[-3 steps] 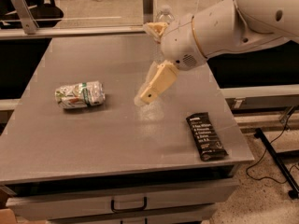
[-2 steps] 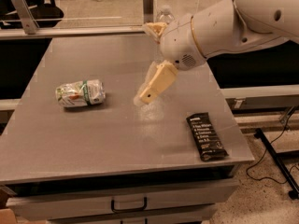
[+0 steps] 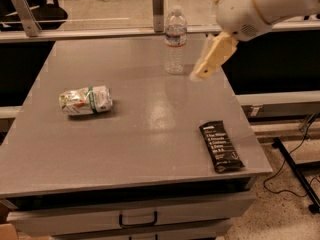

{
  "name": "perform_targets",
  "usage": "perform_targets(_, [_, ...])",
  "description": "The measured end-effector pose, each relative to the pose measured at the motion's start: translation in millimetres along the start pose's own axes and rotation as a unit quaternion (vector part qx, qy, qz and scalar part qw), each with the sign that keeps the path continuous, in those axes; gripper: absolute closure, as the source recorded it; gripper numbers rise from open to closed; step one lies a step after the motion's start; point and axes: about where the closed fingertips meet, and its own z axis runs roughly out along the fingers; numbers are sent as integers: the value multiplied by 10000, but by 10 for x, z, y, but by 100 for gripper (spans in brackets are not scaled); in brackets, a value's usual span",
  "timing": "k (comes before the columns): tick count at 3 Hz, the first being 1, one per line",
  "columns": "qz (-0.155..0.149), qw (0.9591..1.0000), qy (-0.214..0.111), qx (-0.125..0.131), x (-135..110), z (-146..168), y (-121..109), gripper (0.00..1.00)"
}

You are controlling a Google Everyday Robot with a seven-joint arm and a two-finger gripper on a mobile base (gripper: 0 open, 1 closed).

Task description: Knock 7up can over

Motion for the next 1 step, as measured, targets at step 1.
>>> perform_targets(1, [-181,9990,400,124,230,-76,-74,0])
